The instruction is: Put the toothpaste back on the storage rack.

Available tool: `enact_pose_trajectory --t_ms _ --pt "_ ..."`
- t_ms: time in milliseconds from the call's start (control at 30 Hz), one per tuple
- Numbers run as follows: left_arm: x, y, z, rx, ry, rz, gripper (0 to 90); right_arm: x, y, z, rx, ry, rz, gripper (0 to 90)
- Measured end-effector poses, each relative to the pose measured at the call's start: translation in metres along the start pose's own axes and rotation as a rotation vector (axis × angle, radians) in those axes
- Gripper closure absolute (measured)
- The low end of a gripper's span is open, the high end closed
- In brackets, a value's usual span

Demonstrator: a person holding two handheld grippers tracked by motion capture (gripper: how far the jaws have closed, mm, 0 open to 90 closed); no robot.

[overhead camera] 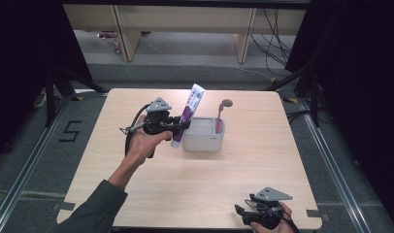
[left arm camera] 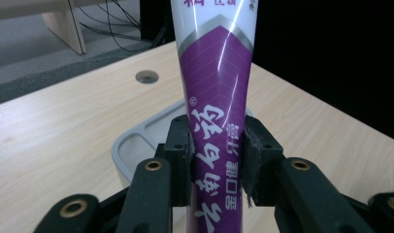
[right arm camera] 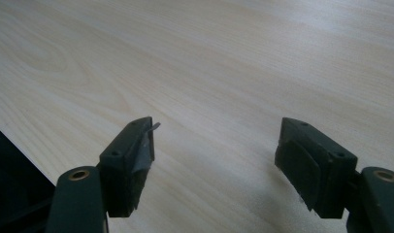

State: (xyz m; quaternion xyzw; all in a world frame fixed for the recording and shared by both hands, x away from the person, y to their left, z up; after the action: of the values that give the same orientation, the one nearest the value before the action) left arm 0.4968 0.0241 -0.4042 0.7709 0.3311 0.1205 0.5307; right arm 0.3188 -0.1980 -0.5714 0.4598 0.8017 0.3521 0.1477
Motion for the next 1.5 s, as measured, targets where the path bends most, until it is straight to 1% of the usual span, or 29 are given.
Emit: enact_pose_trajectory --t_ms 33,67,100,133,167,233,267,300,333,367,400,433,500,533,567,633,667,700,767,800,833,900,933,967,1267,1367,1400,1467,1500 --pt "0.000 0.002 0.001 -0.002 0.000 -0.004 67.8 0.002 -0.001 0.000 0.005 0.007 0.023 30.3" --pt "0.001 0.003 0.003 -0.006 0.000 -0.005 67.7 0.000 0.000 0.000 0.001 -0.001 -0.001 30.3" --pt "0.001 0.006 0.005 -0.016 0.003 -0.002 67.7 0.000 0.000 0.000 0.000 0.000 0.000 30.3" --pt "0.001 0.006 0.005 -0.016 0.003 -0.002 67.7 0.000 0.000 0.000 0.000 0.000 0.000 30.3" --pt "0.001 0.009 0.008 -0.025 0.017 0.004 67.8 0.004 -0.001 -0.001 0.010 0.008 0.039 30.4" --pt "0.001 0.013 0.010 -0.045 0.015 -0.007 67.8 0.003 -0.001 0.000 0.003 0.010 0.020 30.3" --pt "0.001 0.015 0.012 -0.053 0.013 -0.009 67.8 0.000 0.000 0.001 -0.002 0.004 -0.004 30.4" --pt "0.001 0.017 0.013 -0.059 0.015 -0.006 67.8 0.000 0.000 0.001 -0.002 0.004 -0.004 30.3" --pt "0.001 0.018 0.014 -0.064 0.015 -0.006 67.7 0.003 -0.001 0.000 0.004 0.014 0.022 30.3" --pt "0.001 0.019 0.016 -0.069 0.016 -0.007 67.7 0.004 -0.001 0.000 0.007 0.017 0.030 30.3" --pt "0.001 0.019 0.016 -0.069 0.016 -0.007 67.7 0.004 -0.001 0.000 0.007 0.017 0.030 30.3" --pt "0.002 0.020 0.017 -0.073 0.020 -0.005 67.7 0.002 0.000 0.000 0.000 0.013 0.004 30.3" --pt "0.001 0.022 0.020 -0.080 0.020 -0.005 67.7 0.002 0.000 0.000 0.000 0.011 0.004 30.3" --pt "0.002 0.023 0.021 -0.089 0.021 -0.002 67.7 0.004 -0.001 -0.001 0.011 0.010 0.041 30.3" --pt "0.002 0.025 0.023 -0.097 0.016 -0.010 67.7 0.005 -0.002 0.000 0.012 0.015 0.037 30.4" --pt "0.003 0.027 0.026 -0.108 0.026 -0.008 67.7 0.003 0.000 0.001 0.000 0.010 0.006 30.4" --pt "0.003 0.027 0.026 -0.108 0.026 -0.008 67.8 0.003 0.000 0.001 -0.001 0.011 0.012 30.3" --pt "0.004 0.029 0.029 -0.113 0.035 -0.010 67.8 0.003 0.000 0.000 0.002 0.008 0.027 30.4" --pt "0.005 0.030 0.030 -0.117 0.039 -0.007 67.8 0.003 0.000 0.000 0.002 0.009 0.025 30.3" --pt "0.005 0.032 0.033 -0.124 0.039 -0.010 67.8 0.004 -0.001 0.000 0.006 0.010 0.040 30.3" --pt "0.005 0.033 0.035 -0.133 0.041 -0.014 67.9 0.003 0.000 0.000 0.002 0.009 0.024 30.3" --pt "0.005 0.033 0.036 -0.132 0.044 -0.014 67.9 0.003 0.000 0.000 -0.001 0.009 0.017 30.3" --pt "0.006 0.034 0.039 -0.142 0.052 -0.012 67.9 0.005 0.000 -0.001 0.005 0.011 0.043 30.4" --pt "0.007 0.035 0.041 -0.146 0.051 -0.016 67.9 0.003 0.001 0.000 -0.003 0.010 0.020 30.3" --pt "0.007 0.040 0.051 -0.171 0.050 -0.022 67.8 0.004 0.000 0.000 -0.001 0.015 0.025 30.3" --pt "0.004 0.042 0.057 -0.181 0.046 -0.011 67.8 0.003 0.001 -0.001 -0.006 0.014 0.016 30.3" --pt "0.004 0.042 0.058 -0.177 0.048 -0.002 67.8 0.005 0.001 -0.001 -0.003 0.024 0.029 30.3" --pt "0.003 0.041 0.060 -0.174 0.052 0.002 67.8 0.004 0.002 -0.001 -0.009 0.025 0.018 30.3" --pt "0.003 0.041 0.063 -0.173 0.053 0.000 67.8 0.002 0.003 0.000 -0.016 0.025 -0.004 30.3"
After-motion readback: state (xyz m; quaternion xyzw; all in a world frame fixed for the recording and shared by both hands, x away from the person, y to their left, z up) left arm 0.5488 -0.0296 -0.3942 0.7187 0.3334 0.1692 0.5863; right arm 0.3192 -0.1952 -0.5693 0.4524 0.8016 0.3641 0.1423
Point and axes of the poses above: each handheld gripper's, and its own axes: z roughly forward along the jaws, y roughly out of its top, x roughly to its left, the point moved 10 cm from there along z, roughly forward along the jaws, and after that the axes turned 2 degrees about -y, right-handed, at the moved point
